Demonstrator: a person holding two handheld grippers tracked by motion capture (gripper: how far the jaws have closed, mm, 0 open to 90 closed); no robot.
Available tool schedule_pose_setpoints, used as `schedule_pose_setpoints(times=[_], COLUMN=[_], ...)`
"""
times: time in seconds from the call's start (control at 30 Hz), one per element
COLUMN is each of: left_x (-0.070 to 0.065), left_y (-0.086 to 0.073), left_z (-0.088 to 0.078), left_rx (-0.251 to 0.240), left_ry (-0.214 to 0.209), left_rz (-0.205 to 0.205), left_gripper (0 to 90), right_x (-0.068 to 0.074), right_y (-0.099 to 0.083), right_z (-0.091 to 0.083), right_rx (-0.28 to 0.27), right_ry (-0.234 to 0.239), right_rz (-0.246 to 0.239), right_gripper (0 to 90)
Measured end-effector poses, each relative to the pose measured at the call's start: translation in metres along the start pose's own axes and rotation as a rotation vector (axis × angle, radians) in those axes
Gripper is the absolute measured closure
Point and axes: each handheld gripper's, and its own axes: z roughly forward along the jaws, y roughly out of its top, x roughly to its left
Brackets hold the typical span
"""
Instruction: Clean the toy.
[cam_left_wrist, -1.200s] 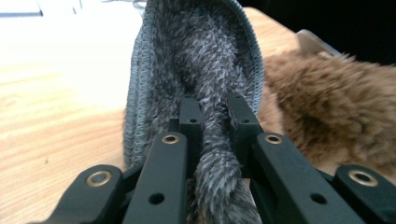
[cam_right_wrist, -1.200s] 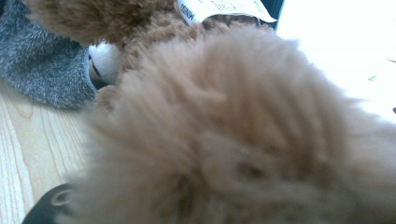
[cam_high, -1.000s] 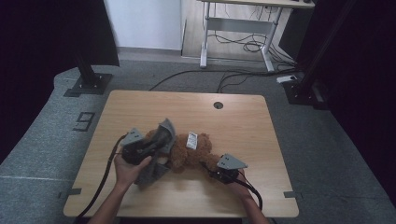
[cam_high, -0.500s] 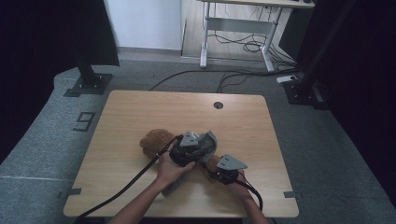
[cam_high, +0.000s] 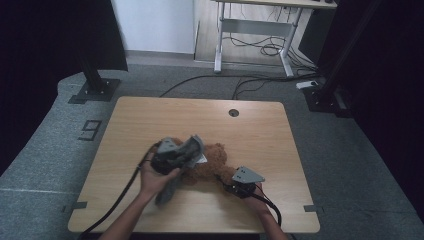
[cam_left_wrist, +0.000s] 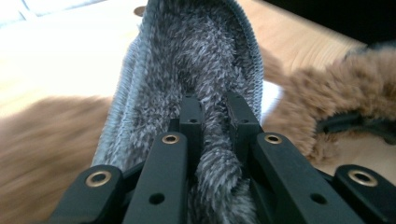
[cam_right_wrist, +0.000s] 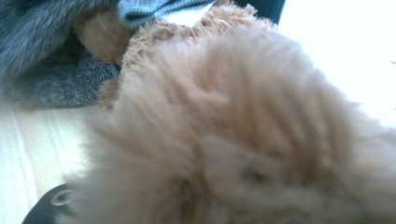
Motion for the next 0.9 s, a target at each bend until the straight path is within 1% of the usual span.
schedule_pose_setpoints(times=[0.03,0.07,0.1,0.13,0.17,0.2,0.27,0.33,0.37,0.47,0.5,0.53,0.63,0.67,0.73,0.77,0.83,0.9], left_x=[0.008,0.017,0.023,0.031,0.035,0.041,0.044,0.041,0.038,0.015,0.006,-0.005,-0.038,-0.049,-0.07,-0.08,-0.098,-0.11], left_y=[-0.002,-0.005,-0.008,-0.012,-0.014,-0.017,-0.02,-0.019,-0.018,-0.006,-0.001,0.004,0.019,0.023,0.028,0.029,0.03,0.028], left_z=[-0.007,-0.012,-0.016,-0.021,-0.024,-0.029,-0.034,-0.036,-0.037,-0.033,-0.03,-0.027,-0.015,-0.01,0.004,0.011,0.024,0.034], left_rx=[0.0,-0.001,-0.006,-0.008,-0.009,-0.015,-0.02,-0.032,-0.041,-0.077,-0.083,-0.087,-0.082,-0.078,-0.055,-0.041,-0.01,0.014], left_ry=[0.05,0.063,0.061,0.074,0.084,0.091,0.112,0.104,0.095,0.021,-0.002,-0.017,-0.074,-0.098,-0.145,-0.159,-0.159,-0.165], left_rz=[0.002,-0.008,-0.027,-0.044,-0.051,-0.07,-0.077,-0.073,-0.062,-0.018,0.001,0.029,0.104,0.119,0.158,0.184,0.244,0.284], left_gripper=[79.5,79.6,79.6,79.6,79.5,79.5,79.5,79.5,79.5,79.2,79.2,79.0,79.0,79.0,79.1,79.1,79.1,79.0], right_x=[0.001,0.001,0.001,0.0,0.0,0.0,0.0,0.0,0.0,-0.001,-0.001,-0.001,-0.001,-0.001,-0.001,-0.001,-0.001,-0.002], right_y=[0.0,0.0,0.0,-0.001,-0.001,-0.001,-0.001,-0.001,-0.001,-0.001,-0.001,-0.001,-0.002,-0.002,-0.002,-0.002,-0.003,-0.003], right_z=[0.0,0.0,0.0,0.0,0.0,0.0,0.0,0.0,0.001,0.0,0.0,0.0,0.001,0.001,0.001,0.001,0.001,0.001], right_rx=[0.003,0.006,0.005,0.003,0.003,0.004,0.003,0.002,0.002,0.003,0.005,0.005,0.003,-0.001,0.001,0.0,0.002,0.001], right_ry=[0.005,0.006,0.009,0.01,0.013,0.013,0.017,0.017,0.017,0.016,0.017,0.017,0.019,0.02,0.024,0.023,0.024,0.027], right_rz=[-0.007,-0.008,-0.001,0.004,0.004,0.004,0.008,0.013,0.014,0.018,0.019,0.018,0.024,0.029,0.033,0.034,0.033,0.036], right_gripper=[61.6,61.6,61.6,61.6,61.6,61.6,61.6,61.6,61.5,61.6,61.5,61.5,61.5,61.4,61.4,61.4,61.4,61.3])
